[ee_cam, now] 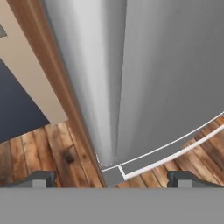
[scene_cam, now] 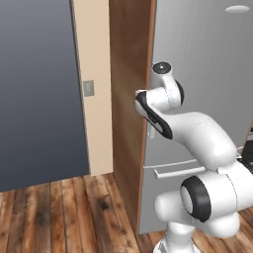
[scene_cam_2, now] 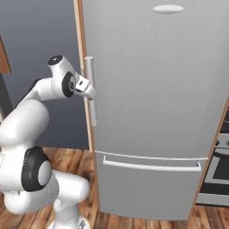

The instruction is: There is a bowl on the dining counter. Grab a lemon wedge from the fridge and place it in the bowl. Then get the liquor bottle and glass cup from the cabinet and place them next to the bowl.

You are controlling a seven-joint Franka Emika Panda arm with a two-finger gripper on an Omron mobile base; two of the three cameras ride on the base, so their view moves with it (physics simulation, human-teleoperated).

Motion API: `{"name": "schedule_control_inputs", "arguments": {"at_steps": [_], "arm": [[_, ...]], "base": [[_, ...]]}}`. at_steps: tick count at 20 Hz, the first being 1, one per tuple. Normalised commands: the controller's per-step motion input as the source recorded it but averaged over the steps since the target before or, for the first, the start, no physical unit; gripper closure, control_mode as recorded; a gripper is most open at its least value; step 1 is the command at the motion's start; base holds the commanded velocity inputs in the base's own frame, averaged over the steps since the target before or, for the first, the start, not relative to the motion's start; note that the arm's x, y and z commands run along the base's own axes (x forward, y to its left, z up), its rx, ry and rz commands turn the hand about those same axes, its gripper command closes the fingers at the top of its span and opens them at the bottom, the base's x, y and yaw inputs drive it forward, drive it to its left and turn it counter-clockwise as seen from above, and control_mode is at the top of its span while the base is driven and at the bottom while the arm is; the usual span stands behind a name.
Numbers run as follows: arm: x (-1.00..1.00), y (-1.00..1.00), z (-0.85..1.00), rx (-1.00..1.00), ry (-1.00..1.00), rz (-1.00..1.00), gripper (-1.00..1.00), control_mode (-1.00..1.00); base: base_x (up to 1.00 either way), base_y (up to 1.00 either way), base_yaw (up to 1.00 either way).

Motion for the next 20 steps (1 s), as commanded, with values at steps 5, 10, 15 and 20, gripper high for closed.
{"name": "schedule_control_inputs", "arguments": {"at_steps": [5, 10, 15, 20], "arm": [[0.48, -0.02, -0.32, -0.02, 0.00, 0.00, -1.00, -1.00], [0.51, -0.14, -0.31, -0.01, -0.03, 0.00, -1.00, -1.00], [0.22, -0.19, -0.18, -0.01, -0.11, 0.00, -1.00, -1.00], [0.20, -0.08, -0.17, -0.01, -0.15, 0.00, -1.00, -1.00]], "base": [[0.00, 0.00, 0.00], [0.00, 0.00, 0.00], [0.00, 0.00, 0.00], [0.00, 0.00, 0.00]]}}
